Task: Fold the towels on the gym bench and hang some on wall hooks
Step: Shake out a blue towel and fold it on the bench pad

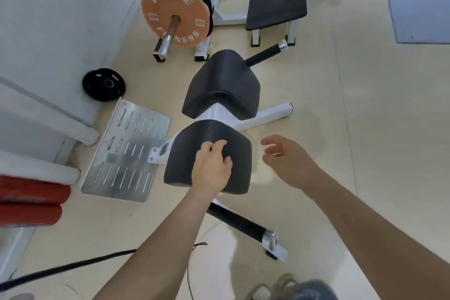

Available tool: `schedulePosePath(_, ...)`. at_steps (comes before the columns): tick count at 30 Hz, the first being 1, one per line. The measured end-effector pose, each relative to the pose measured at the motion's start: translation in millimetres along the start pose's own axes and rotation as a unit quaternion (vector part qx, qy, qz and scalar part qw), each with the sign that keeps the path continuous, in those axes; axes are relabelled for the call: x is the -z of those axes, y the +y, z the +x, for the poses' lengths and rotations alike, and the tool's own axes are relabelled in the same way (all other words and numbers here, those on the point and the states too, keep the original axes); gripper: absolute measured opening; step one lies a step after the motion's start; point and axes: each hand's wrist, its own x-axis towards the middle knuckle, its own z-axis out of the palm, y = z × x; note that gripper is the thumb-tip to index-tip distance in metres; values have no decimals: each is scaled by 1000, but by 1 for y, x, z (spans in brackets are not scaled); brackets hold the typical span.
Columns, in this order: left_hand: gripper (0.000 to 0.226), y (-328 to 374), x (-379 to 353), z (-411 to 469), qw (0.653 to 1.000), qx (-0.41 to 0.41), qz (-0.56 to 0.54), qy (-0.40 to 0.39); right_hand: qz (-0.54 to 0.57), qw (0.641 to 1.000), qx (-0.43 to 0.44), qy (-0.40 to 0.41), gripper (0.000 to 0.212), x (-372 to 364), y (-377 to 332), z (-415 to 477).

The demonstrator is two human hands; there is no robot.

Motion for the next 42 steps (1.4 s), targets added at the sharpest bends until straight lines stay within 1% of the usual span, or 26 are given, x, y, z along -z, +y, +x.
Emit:
schedulePosePath(3,45,12,-3,21,1000,23,3,-17,26,1000,-5,-14,33,18,3,12)
schedulePosePath(5,38,20,-2,30,999,37,-31,-25,29,999,-14,-15,35,32,-3,25)
schedulePosePath(7,28,30,1,38,996,59,-74,-6,53,998,-33,-23,33,47,-13,36)
schedulePosePath(8,25,36,4,44,994,69,-88,12,90,994,-51,-33,30,56,-19,43)
schedulePosePath(10,22,49,11,66,992,81,-86,40,189,975,-89,-70,22,76,-34,60)
schedulePosePath(12,23,64,18,100,990,80,-100,65,225,964,-103,-96,20,98,-48,91)
schedulePosePath(14,29,78,26,144,987,51,-117,96,206,967,-105,-105,20,113,-64,136)
schedulePosePath(15,34,84,31,167,986,44,-108,116,190,971,-100,-109,20,117,-74,162)
schedulePosePath(17,38,92,39,203,983,69,-87,149,157,974,-98,-132,22,119,-93,210)
schedulePosePath(19,38,100,42,230,982,88,-68,154,139,974,-101,-145,23,120,-112,249)
schedulePosePath(21,41,108,42,249,988,95,-32,121,107,978,-96,-155,22,120,-125,284)
schedulePosePath(24,43,113,39,277,995,89,29,41,9,986,-68,-152,31,119,-136,328)
schedulePosePath(25,43,118,38,288,995,75,52,32,-22,987,-49,-150,32,119,-139,341)
schedulePosePath(27,37,132,31,313,994,31,96,35,-84,984,-12,-158,28,120,-144,364)
schedulePosePath(29,30,151,28,339,997,5,76,14,-136,974,5,-179,22,121,-144,386)
schedulePosePath(30,28,160,27,353,999,18,36,-1,-154,970,14,-188,22,121,-144,399)
schedulePosePath(31,29,166,25,365,998,50,-18,-13,-165,966,21,-199,25,121,-144,412)
schedulePosePath(32,31,171,23,378,991,102,-87,-16,-172,962,26,-212,30,121,-142,426)
schedulePosePath(34,36,177,18,404,949,221,-224,-4,-167,952,22,-256,43,120,-138,453)
schedulePosePath(35,37,179,16,417,931,262,-254,0,-161,946,23,-280,51,119,-135,467)
schedulePosePath(37,40,175,7,439,916,322,-237,-17,-163,927,36,-337,66,111,-126,494)
schedulePosePath(38,39,172,2,450,915,346,-204,-44,-176,915,38,-362,70,107,-122,507)
schedulePosePath(40,37,166,-7,467,915,372,-99,-123,-194,895,10,-401,72,103,-117,528)
schedulePosePath(42,35,162,-11,475,917,365,15,-161,-197,881,-15,-430,74,100,-113,546)
